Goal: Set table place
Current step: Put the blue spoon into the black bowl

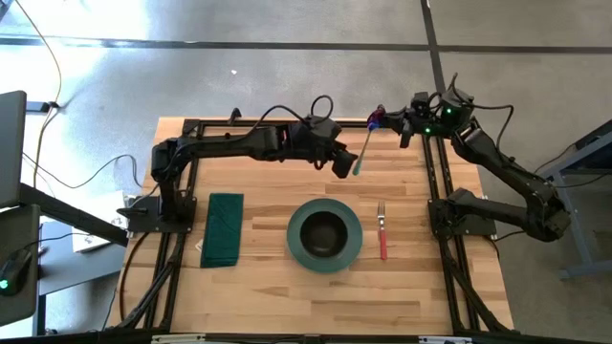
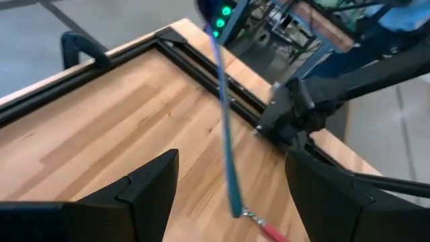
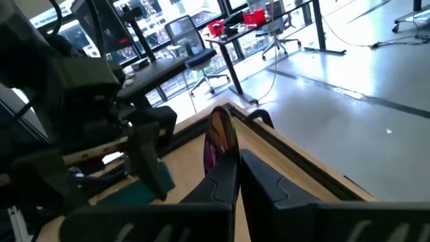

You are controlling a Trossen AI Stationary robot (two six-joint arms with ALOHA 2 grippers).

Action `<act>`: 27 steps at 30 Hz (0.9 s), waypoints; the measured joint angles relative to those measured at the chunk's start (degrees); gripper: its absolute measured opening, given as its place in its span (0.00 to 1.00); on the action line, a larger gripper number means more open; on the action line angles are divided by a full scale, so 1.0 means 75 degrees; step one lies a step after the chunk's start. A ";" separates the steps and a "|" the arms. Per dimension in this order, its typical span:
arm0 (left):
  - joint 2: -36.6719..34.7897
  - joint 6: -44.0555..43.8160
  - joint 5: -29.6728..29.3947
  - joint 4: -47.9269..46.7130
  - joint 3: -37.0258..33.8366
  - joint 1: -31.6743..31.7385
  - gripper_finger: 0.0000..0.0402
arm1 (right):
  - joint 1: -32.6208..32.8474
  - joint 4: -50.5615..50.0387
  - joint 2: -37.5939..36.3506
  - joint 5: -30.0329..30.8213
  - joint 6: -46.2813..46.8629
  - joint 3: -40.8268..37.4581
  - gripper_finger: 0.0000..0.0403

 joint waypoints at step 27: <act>0.0737 -0.0015 0.0557 0.0854 -0.0001 0.0007 0.64 | 0.0335 0.0068 0.0000 0.0164 0.0143 0.0003 0.00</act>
